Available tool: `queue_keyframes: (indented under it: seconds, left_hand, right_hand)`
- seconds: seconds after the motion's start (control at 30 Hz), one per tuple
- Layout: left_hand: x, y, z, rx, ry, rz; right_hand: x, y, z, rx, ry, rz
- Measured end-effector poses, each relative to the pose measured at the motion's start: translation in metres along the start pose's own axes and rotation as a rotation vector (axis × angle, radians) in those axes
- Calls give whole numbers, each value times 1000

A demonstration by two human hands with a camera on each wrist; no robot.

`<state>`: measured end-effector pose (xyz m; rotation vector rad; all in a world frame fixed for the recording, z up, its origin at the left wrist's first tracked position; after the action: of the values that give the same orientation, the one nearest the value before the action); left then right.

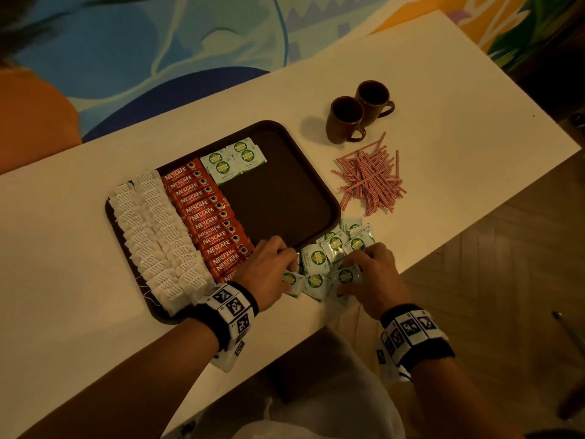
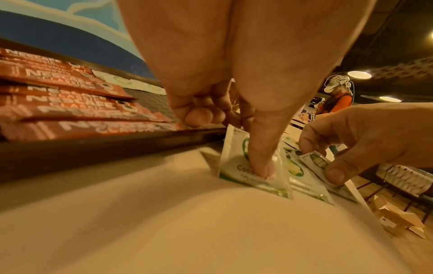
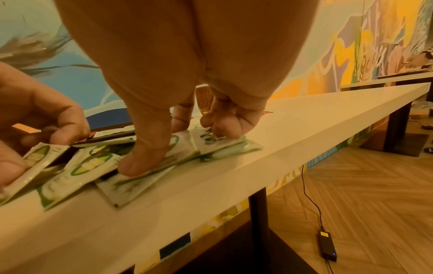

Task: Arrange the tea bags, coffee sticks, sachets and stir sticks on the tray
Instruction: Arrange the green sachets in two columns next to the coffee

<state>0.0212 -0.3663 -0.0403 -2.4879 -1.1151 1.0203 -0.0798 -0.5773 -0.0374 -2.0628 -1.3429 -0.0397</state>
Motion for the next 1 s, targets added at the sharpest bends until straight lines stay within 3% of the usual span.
queue_keyframes:
  seconds: [0.23,0.33,0.57,0.73,1.0]
  left_hand:
    - [-2,2,-5,17,-49,-11]
    - [-3,1,-13,37,-82,-14]
    - [0,-5,-32,21,-210,-48]
    - [4,-10,-57,-115,-311,-45]
    - [40,-7,-86,-394,-422,-201]
  right_hand:
    - [-2,3,-5,35,19,-105]
    - [-3,2,-16,64,245,-117]
    - [-5,9,-77,-142,661,-103]
    - [10,32,-100,-194,562,-128]
    - [74,87,-90,-24,318,-260]
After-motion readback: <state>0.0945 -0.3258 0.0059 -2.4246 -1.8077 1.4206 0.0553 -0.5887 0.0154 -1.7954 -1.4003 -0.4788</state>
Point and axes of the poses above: each hand's wrist, its own y-axis towards the middle knuckle, its own z-axis out of the palm, x = y × z, the point moved 3 cm from there along y, towards the middle knuckle, and after that the axes turned 6 degrees about x, right-handed, at the moved point
